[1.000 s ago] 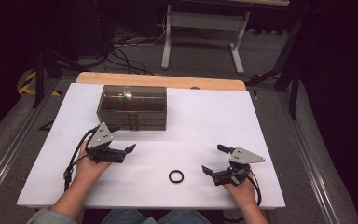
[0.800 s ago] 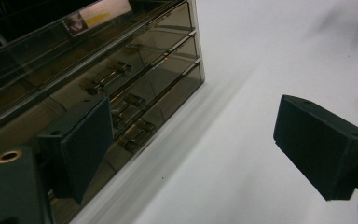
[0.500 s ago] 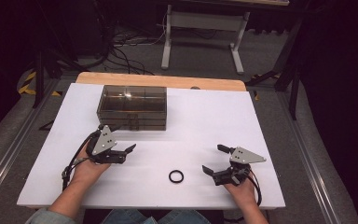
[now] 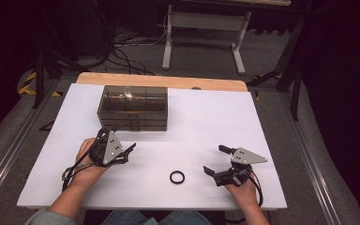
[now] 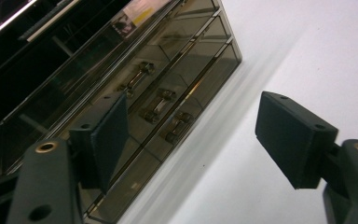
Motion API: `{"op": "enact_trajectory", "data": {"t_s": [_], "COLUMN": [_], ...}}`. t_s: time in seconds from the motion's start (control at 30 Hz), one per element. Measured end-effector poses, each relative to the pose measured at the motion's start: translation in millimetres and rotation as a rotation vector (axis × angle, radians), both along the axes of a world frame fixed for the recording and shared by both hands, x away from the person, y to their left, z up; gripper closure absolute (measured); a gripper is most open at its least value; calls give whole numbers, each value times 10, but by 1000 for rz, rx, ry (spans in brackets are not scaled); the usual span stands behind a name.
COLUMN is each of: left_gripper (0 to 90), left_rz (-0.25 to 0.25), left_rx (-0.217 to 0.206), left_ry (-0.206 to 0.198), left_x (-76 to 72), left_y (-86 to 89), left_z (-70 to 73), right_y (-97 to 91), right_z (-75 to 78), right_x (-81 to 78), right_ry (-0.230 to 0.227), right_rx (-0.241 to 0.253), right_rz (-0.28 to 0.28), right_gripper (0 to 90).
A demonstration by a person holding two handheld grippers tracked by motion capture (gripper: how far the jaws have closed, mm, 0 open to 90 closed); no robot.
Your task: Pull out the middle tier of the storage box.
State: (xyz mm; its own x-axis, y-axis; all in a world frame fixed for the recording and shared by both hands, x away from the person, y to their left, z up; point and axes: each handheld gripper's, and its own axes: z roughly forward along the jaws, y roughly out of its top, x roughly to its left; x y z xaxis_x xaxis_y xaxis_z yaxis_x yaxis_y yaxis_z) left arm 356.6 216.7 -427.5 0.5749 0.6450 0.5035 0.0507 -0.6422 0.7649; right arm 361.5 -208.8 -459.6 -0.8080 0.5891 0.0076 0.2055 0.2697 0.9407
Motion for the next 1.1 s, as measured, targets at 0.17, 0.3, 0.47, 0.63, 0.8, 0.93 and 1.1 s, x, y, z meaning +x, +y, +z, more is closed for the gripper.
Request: {"op": "enact_trajectory", "data": {"t_s": [0.17,0.3,0.47,0.63,0.8,0.93,1.1], "left_gripper": [294,320,359,372,385,393,408], "left_rz": [33,49,73,87,101,111,128], "left_rx": [65,98,147,194,235,282,331], "left_ry": [-31,-53,-91,-118,-141,-159,-181], "left_x": [-9,-11,-14,-5,10,17,31], "left_y": [-41,-79,-120,-143,-153,-169,-205], "left_z": [-11,-29,-47,-53,-68,-77,-109], "right_y": [0,-3,-2,-1,1,1,2], "right_z": [0,0,-2,-4,-5,-6,-6], "right_x": [2,0,0,1,2,1,2], "right_ry": [0,2,1,2,2,3,2], "right_rx": [0,-2,-4,-5,-6,-6,-8], "right_rz": [0,-2,-4,-5,-6,-7,-8], "right_gripper": [0,0,0,0,0,0,0]}}
